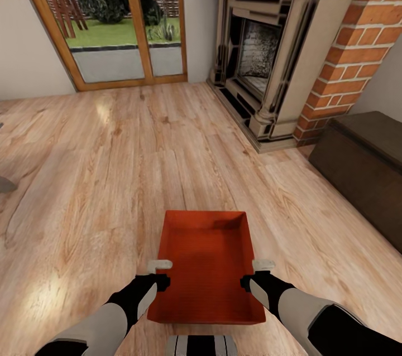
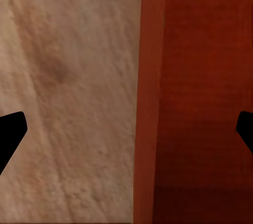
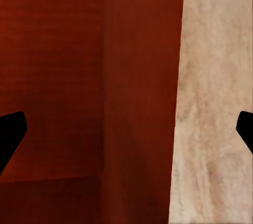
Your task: Move the two storage containers from the living room to the garage. In the garage, place one container on the floor and stack the other container on top of it (either order is fine).
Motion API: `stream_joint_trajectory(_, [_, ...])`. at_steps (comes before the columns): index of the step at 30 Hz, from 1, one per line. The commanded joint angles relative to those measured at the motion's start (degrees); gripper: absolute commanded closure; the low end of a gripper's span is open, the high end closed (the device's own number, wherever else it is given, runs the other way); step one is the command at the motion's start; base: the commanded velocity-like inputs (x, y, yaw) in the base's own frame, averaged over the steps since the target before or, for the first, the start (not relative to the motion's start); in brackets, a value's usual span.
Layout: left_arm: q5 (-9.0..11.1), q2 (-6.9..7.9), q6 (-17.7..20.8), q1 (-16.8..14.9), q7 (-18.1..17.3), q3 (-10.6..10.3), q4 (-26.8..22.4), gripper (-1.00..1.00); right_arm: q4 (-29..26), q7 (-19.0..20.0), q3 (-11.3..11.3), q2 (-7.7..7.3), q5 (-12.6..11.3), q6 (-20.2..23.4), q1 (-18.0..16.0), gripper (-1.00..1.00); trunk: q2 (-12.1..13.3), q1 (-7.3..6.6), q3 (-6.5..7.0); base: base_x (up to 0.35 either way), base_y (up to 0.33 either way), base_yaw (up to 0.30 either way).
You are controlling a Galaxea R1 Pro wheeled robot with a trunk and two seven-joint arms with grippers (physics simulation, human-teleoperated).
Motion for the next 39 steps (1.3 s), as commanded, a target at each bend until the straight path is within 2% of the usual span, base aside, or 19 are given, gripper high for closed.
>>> stream_joint_trajectory(1, [0.19,-0.01,0.33,0.0,0.24,-0.14,-0.12,-1.0,-0.13,-0.29,0.49,-0.01,-0.37,0.38,-0.01,-1.0,-0.03,0.01,-0.27,0.0,0.0,0.0])
stream_joint_trajectory(4, [0.19,-0.01,0.33,0.0,0.27,-0.14,-0.12,-1.0,-0.13,-0.29,0.49,-0.01,-0.37,0.38,-0.01,-1.0,-0.07,0.09,-0.93,0.0,0.0,0.0])
stream_joint_trajectory(14, [0.16,-0.01,0.33,0.0,0.24,-0.14,-0.12,-1.0,-0.13,-0.29,0.49,0.01,-0.37,0.35,-0.01,-1.0,-0.07,0.09,-0.93,0.0,0.0,0.0])
stream_joint_trajectory(17, [0.18,-0.01,0.33,0.0,0.3,-0.14,-0.12,-1.0,-0.13,-0.29,0.49,0.03,-0.36,0.32,-0.01,-1.0,-0.11,0.17,-1.6,0.0,0.0,0.0])
stream_joint_trajectory(39, [0.03,-0.01,0.33,0.0,0.73,-0.18,-0.2,-1.0,-0.18,-0.24,0.49,-0.01,-0.29,0.29,0.04,-1.0,-0.11,0.17,-1.6,0.0,0.0,0.0])
